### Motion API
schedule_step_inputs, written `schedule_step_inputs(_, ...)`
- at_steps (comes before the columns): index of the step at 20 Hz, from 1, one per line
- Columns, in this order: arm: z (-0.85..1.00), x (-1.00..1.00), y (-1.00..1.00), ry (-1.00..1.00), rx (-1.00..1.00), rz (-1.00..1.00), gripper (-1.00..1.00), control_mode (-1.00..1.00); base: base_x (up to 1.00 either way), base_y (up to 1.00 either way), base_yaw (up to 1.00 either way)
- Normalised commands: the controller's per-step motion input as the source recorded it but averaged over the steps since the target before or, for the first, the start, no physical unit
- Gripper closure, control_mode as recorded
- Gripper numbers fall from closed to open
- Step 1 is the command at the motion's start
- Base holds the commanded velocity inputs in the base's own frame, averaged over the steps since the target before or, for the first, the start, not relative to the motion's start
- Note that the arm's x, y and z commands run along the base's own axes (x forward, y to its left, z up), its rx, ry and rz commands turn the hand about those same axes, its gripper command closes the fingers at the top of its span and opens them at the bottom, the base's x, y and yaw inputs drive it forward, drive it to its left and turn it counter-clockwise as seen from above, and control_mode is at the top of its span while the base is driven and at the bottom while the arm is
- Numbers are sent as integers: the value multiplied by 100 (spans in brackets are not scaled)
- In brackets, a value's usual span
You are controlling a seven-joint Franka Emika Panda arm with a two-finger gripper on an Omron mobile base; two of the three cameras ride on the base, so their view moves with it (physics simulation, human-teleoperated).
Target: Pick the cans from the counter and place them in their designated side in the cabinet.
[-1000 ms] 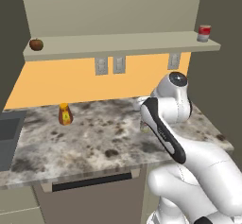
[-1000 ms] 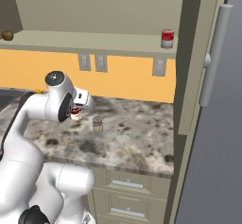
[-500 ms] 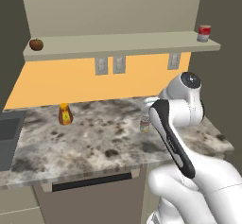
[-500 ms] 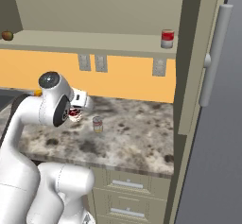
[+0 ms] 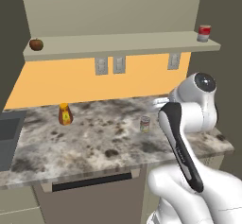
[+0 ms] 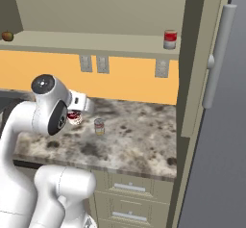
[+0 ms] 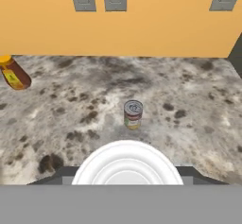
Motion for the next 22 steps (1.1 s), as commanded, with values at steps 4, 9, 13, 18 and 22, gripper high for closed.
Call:
schedule_step_inputs(4, 24, -30, -11, -2, -1, 0, 100, -100, 0, 0, 0)
schedule_step_inputs(9, 27, -30, -15, -3, -1, 0, 100, -100, 0, 0, 0)
schedule_step_inputs(13, 27, -29, -13, -3, -1, 0, 100, -100, 0, 0, 0)
schedule_step_inputs(18, 25, -21, -5, -5, -1, 0, 100, -100, 0, 0, 0)
schedule_step_inputs(22, 17, -18, -2, -3, -1, 0, 100, -100, 0, 0, 0)
